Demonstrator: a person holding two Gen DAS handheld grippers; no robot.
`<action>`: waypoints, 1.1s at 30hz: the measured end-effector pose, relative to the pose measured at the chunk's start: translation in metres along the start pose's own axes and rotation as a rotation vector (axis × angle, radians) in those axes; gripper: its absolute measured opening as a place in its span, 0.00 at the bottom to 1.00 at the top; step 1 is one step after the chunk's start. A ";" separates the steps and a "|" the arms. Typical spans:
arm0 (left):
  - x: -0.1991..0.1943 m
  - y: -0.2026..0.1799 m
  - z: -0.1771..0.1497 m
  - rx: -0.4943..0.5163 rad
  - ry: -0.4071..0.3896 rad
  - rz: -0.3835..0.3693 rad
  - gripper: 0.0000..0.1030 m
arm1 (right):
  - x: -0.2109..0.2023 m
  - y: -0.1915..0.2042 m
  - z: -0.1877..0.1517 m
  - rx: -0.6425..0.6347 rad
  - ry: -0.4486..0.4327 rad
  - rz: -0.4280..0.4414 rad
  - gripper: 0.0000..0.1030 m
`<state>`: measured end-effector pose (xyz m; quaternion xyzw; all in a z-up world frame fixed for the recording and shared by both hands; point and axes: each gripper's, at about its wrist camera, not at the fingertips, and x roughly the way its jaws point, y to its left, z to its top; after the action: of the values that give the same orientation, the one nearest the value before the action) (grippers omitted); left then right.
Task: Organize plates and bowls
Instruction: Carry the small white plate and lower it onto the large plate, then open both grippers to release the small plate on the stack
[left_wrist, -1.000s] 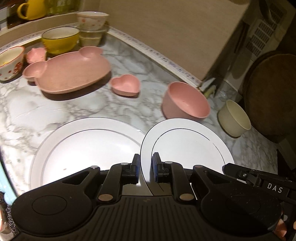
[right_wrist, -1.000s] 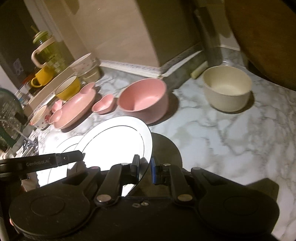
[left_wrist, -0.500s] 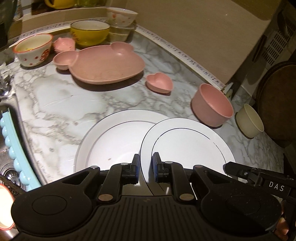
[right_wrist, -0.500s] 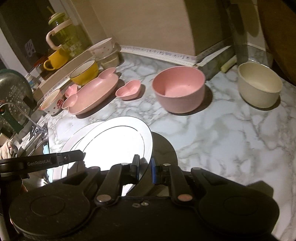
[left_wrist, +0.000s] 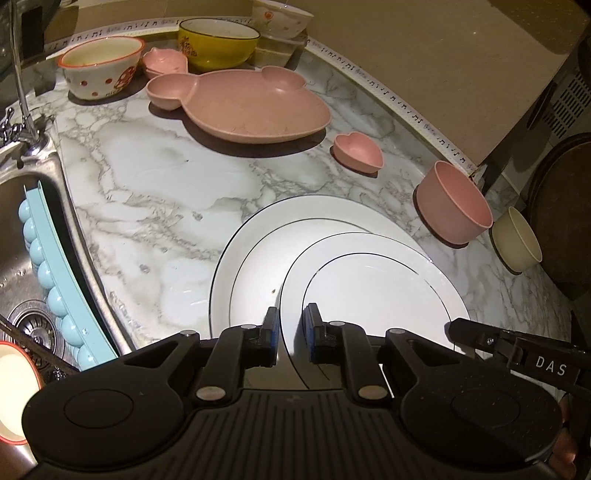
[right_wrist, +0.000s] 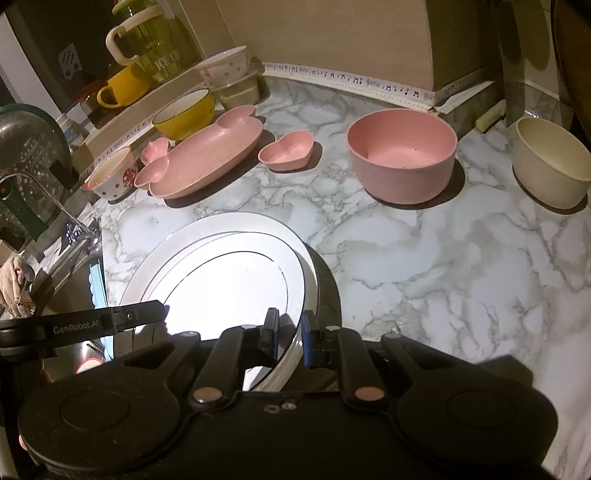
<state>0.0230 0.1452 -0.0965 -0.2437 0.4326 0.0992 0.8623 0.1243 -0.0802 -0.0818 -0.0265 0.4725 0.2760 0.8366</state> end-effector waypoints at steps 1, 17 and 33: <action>0.000 0.001 0.000 0.001 0.000 -0.002 0.13 | 0.001 0.000 0.000 0.000 0.002 0.000 0.12; 0.002 0.010 -0.004 -0.010 0.016 0.007 0.13 | 0.019 0.005 0.005 0.005 0.045 -0.008 0.11; -0.006 0.009 -0.001 0.026 0.020 0.033 0.13 | 0.028 0.004 0.009 0.007 0.050 -0.003 0.10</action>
<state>0.0152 0.1525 -0.0956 -0.2266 0.4461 0.1054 0.8594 0.1408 -0.0616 -0.0985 -0.0313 0.4943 0.2725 0.8249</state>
